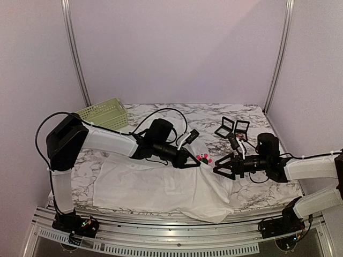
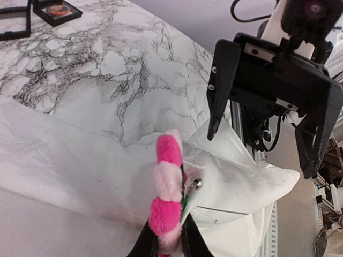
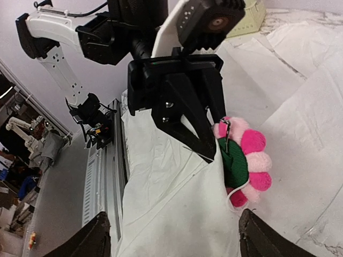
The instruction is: Pin the brooch onto the clothing
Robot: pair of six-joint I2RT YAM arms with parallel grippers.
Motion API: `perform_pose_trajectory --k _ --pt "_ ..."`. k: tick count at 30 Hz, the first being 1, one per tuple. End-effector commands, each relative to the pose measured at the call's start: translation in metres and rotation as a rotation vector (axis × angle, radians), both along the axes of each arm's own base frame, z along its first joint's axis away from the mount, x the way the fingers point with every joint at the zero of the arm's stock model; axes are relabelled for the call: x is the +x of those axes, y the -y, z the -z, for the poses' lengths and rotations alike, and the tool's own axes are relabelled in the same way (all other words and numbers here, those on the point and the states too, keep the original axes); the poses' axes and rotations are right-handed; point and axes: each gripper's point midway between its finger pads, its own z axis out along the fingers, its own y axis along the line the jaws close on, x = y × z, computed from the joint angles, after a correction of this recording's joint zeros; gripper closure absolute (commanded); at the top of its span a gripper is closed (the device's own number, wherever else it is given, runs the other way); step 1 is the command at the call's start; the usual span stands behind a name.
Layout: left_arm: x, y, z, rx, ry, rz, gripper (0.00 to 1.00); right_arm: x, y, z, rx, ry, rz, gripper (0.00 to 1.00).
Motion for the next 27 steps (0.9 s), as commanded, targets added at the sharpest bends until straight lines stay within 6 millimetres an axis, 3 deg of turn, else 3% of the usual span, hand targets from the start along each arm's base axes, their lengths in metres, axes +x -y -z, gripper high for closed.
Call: perform_pose_trajectory --k 1,15,22,27 --pt "-0.005 -0.005 -0.007 0.029 0.047 -0.002 1.0 0.023 0.003 -0.037 0.08 0.377 0.198 0.08" --pt "-0.022 -0.009 -0.017 0.041 0.1 0.025 1.0 0.02 -0.042 -0.014 0.085 0.513 -0.005 0.03" --pt "-0.021 -0.007 -0.023 0.013 0.102 0.012 1.0 0.015 -0.06 -0.006 0.076 0.497 -0.064 0.16" --pt "-0.022 -0.007 -0.022 0.015 0.097 0.012 1.0 0.014 -0.059 0.005 0.062 0.479 -0.054 0.19"
